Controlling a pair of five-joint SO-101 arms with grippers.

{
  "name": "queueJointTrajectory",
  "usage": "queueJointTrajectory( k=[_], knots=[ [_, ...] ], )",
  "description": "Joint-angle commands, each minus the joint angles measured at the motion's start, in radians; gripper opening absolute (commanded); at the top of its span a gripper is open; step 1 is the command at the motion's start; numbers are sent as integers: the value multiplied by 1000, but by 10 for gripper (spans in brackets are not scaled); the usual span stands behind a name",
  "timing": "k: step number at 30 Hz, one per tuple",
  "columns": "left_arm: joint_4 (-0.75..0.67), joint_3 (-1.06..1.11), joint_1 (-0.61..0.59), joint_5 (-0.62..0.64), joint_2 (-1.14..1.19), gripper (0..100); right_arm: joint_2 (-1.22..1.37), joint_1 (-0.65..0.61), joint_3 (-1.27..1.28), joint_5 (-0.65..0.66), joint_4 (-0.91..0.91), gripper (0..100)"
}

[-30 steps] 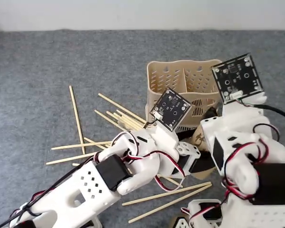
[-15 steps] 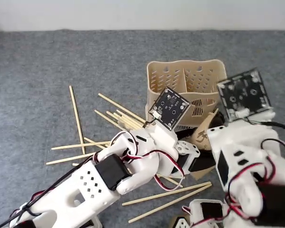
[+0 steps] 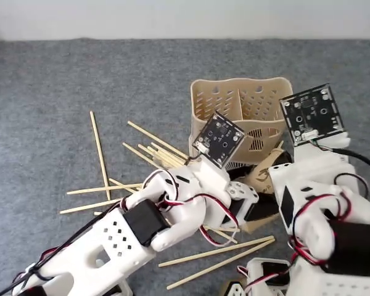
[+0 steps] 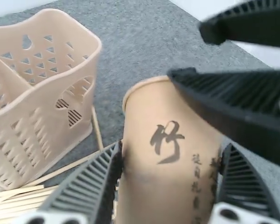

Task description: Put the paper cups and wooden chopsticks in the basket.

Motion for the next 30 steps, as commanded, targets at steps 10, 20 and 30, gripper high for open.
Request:
queueJointTrajectory(
  k=[10, 20, 30],
  knots=[
    [-51, -15, -94, 29, -37, 318, -8, 173, 127, 78, 30, 223],
    [-18, -10, -304, 28, -307, 317, -108, 173, 152, 72, 39, 220],
    [2, 211, -686, -49, -707, 316, -338, 41, 407, -26, 41, 219]
  ],
)
